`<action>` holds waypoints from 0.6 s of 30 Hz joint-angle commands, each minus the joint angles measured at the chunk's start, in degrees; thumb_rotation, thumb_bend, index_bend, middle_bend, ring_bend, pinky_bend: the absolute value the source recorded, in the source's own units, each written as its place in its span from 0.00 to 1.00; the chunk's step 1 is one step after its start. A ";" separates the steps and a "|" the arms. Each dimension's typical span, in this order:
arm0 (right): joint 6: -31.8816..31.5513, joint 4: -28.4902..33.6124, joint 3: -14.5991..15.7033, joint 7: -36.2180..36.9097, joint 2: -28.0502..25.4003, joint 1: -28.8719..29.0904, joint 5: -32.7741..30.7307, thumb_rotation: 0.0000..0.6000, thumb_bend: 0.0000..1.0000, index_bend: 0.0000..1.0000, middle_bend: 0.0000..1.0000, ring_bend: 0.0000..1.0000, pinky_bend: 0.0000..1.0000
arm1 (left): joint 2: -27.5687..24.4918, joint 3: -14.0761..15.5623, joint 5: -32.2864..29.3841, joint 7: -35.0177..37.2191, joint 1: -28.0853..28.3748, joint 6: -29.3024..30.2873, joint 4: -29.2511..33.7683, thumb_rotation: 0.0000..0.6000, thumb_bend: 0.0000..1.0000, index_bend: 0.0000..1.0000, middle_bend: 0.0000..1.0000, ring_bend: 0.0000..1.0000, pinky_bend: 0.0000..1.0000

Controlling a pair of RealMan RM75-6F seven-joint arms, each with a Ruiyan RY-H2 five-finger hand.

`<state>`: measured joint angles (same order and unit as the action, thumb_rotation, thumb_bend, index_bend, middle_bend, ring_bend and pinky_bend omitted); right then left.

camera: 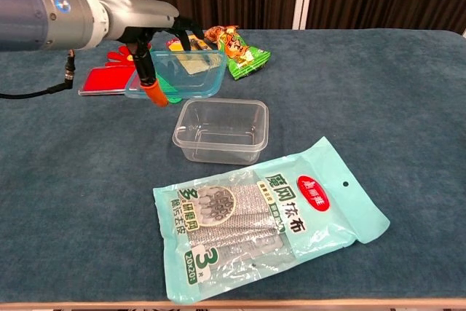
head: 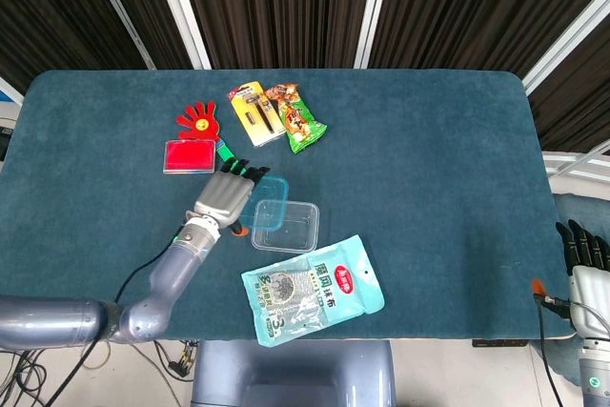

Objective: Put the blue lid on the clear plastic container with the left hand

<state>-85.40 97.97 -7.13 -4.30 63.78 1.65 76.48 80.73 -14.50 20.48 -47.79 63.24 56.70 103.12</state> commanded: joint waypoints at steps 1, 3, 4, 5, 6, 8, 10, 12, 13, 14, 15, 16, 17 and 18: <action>-0.05 -0.07 0.05 -0.08 0.05 -0.03 0.09 1.00 0.35 0.00 0.00 0.00 0.00 | 2.65 -1.36 -5.60 -1.88 3.94 0.63 -0.83 1.00 0.14 0.08 0.33 0.00 0.00; -0.11 -0.15 0.08 -0.18 0.09 -0.05 0.16 1.00 0.35 0.00 0.00 0.00 0.00 | 3.82 -1.51 -7.57 -2.49 5.33 0.98 -1.53 1.00 0.14 0.08 0.33 0.00 0.00; -0.12 -0.16 0.08 -0.22 0.10 -0.05 0.17 1.00 0.35 0.00 0.00 0.00 0.00 | 4.25 -1.53 -8.13 -2.57 5.74 1.17 -1.76 1.00 0.15 0.08 0.33 0.00 0.00; -0.14 -0.19 0.07 -0.26 0.11 -0.05 0.18 1.00 0.35 0.00 0.00 0.00 0.00 | 4.80 -1.46 -8.81 -2.71 6.23 1.48 -1.99 1.00 0.14 0.08 0.33 0.00 0.00; -0.17 -0.20 0.03 -0.27 0.10 -0.04 0.17 1.00 0.35 0.00 0.00 0.00 0.00 | 5.28 -1.26 -9.44 -2.88 6.66 1.64 -2.13 1.00 0.15 0.08 0.33 0.00 0.00; -0.26 -0.19 -0.04 -0.27 0.08 -0.08 0.10 1.00 0.35 0.00 0.00 0.00 0.00 | 6.00 -1.10 -10.42 -2.59 7.14 1.69 -2.33 1.00 0.15 0.08 0.33 0.00 0.00; -0.34 -0.19 -0.05 -0.32 0.08 -0.13 0.06 1.00 0.35 0.00 0.00 0.00 0.00 | 6.49 -0.97 -11.06 -2.12 7.34 1.71 -2.66 1.00 0.15 0.08 0.33 0.00 0.00; -0.38 -0.17 -0.05 -0.37 0.07 -0.14 0.07 1.00 0.35 0.00 0.00 0.00 0.00 | 6.95 -0.90 -11.28 -1.62 7.48 1.98 -3.19 1.00 0.15 0.08 0.33 0.00 0.00; -0.42 -0.24 -0.04 -0.39 0.11 -0.17 0.09 1.00 0.35 0.00 0.00 0.00 0.00 | 7.29 -0.83 -11.13 -1.31 7.53 2.19 -3.56 1.00 0.15 0.08 0.33 0.00 0.00; -0.46 -0.27 -0.04 -0.37 0.14 -0.19 0.10 1.00 0.35 0.00 0.00 0.00 0.00 | 7.61 -0.63 -10.90 -1.02 7.59 2.23 -3.89 1.00 0.15 0.08 0.33 0.00 0.00; -0.46 -0.34 -0.01 -0.38 0.18 -0.22 0.11 1.00 0.35 0.00 0.00 0.00 0.00 | 7.96 -0.29 -10.83 -0.95 7.68 1.93 -3.98 1.00 0.15 0.08 0.33 0.00 0.00; -0.48 -0.41 0.02 -0.34 0.22 -0.23 0.15 1.00 0.35 0.00 0.00 0.00 0.00 | 8.25 0.08 -10.51 -0.98 7.83 1.99 -4.13 1.00 0.15 0.08 0.33 0.00 0.00; -0.49 -0.46 0.02 -0.33 0.24 -0.24 0.17 1.00 0.35 0.00 0.00 0.00 0.00 | 8.43 0.24 -10.31 -0.89 7.90 2.12 -4.14 1.00 0.14 0.08 0.33 0.00 0.00; -0.47 -0.47 0.00 -0.31 0.24 -0.22 0.16 1.00 0.35 0.00 0.00 0.00 0.00 | 8.57 0.32 -10.16 -0.75 7.96 2.26 -4.07 1.00 0.15 0.08 0.33 0.00 0.00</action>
<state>-85.87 97.51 -7.14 -4.61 64.02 1.42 76.64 89.17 -14.29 10.19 -48.64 71.10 58.86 99.08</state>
